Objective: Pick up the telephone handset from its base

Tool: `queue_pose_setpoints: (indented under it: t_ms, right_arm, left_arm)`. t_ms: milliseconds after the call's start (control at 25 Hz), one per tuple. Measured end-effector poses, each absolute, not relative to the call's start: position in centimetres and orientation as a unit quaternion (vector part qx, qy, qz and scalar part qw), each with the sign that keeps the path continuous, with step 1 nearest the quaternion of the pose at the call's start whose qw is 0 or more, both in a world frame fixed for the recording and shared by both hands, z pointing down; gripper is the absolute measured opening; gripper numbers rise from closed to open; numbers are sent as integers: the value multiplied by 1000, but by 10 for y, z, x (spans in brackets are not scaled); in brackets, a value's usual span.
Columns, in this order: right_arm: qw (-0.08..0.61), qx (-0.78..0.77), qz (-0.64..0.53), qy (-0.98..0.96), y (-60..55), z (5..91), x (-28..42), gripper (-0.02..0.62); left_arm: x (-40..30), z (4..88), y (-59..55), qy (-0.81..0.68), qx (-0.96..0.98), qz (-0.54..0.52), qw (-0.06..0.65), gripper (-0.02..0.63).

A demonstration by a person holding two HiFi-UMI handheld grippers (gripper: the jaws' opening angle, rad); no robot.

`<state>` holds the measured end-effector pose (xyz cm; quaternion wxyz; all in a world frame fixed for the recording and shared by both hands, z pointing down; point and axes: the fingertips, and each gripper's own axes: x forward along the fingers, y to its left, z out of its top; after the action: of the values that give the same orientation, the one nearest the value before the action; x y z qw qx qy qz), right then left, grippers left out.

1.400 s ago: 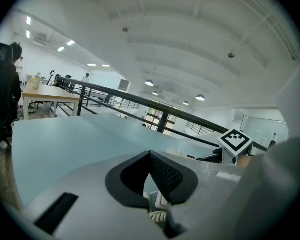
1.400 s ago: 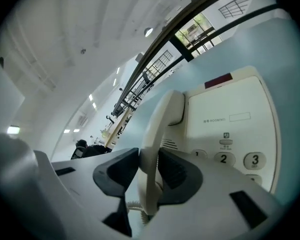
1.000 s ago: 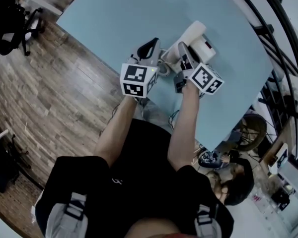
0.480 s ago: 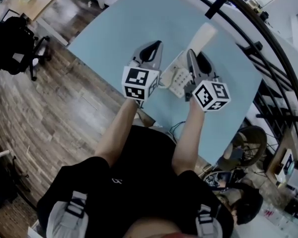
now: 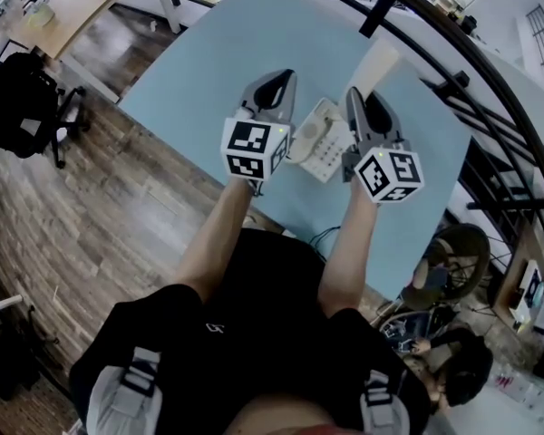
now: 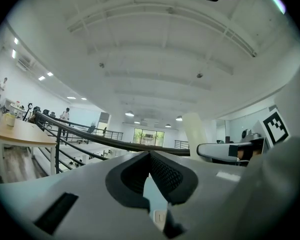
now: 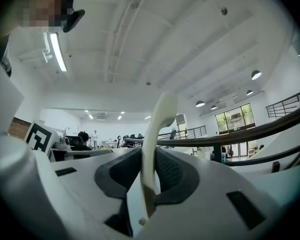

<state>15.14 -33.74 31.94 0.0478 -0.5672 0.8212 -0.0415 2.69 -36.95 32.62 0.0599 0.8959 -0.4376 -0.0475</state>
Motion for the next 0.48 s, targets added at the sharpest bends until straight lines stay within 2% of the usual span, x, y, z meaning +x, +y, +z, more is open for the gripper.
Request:
queue_pose_setpoints:
  t_ms: [480]
  right_arm:
    - [24,-571,-43,820,-343,332,151,80]
  left_arm:
    - [28,339,-375,-433,897,-39,75,0]
